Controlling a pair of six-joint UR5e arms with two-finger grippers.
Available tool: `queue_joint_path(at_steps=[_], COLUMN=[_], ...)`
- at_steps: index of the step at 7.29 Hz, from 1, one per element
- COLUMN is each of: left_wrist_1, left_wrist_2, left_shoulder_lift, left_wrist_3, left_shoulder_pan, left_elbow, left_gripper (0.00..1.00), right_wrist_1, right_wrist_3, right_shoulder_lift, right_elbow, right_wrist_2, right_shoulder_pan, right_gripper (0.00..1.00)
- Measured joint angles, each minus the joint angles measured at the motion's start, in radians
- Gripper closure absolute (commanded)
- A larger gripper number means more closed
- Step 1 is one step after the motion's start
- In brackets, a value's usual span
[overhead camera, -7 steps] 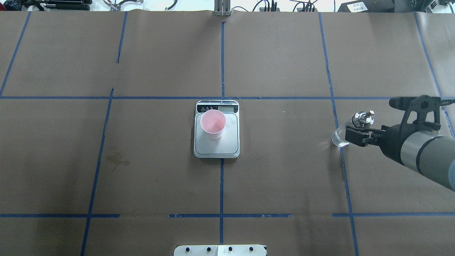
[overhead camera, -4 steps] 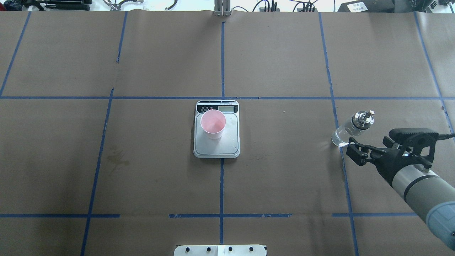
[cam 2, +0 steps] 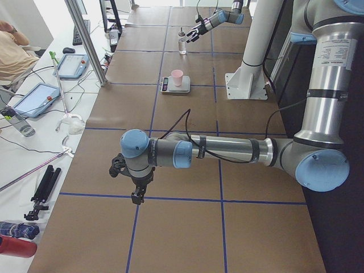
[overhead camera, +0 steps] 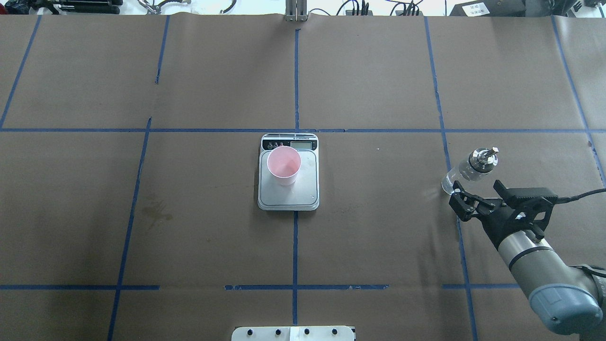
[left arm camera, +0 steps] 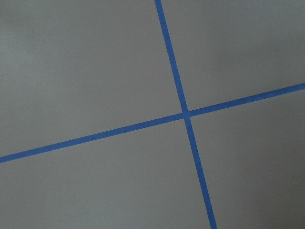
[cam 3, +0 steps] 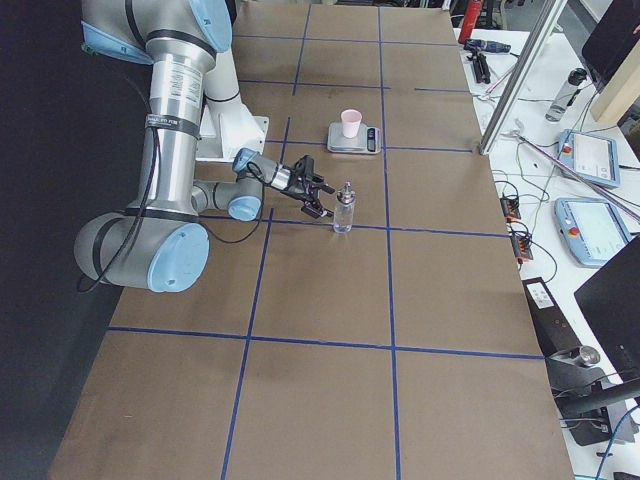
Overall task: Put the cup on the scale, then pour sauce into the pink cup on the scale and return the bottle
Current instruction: 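Move the right gripper to the glass sauce bottle and grasp it, then lift the sauce bottle with the right gripper and carry it toward the scale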
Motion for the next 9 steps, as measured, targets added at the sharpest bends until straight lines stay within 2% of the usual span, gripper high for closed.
queue_joint_path(at_steps=[3,7,9], left_wrist_1=[0.000,0.000,0.000], left_wrist_2=[0.000,-0.001,0.000], left_shoulder_lift=[0.000,0.000,0.000], left_wrist_3=[0.000,0.000,0.000], left_shoulder_pan=[0.001,0.001,0.001], left_elbow=[-0.001,0.000,0.000], left_gripper=[0.00,0.00,0.00], right_wrist_1=[0.024,0.057,0.061], right_wrist_3=[-0.032,-0.056,-0.060], right_shoulder_lift=[0.017,0.020,0.059], right_elbow=[-0.059,-0.087,-0.103], right_wrist_2=[-0.026,-0.083,-0.100], right_shoulder_pan=[-0.001,-0.001,0.004], right_gripper=[0.00,0.00,0.00])
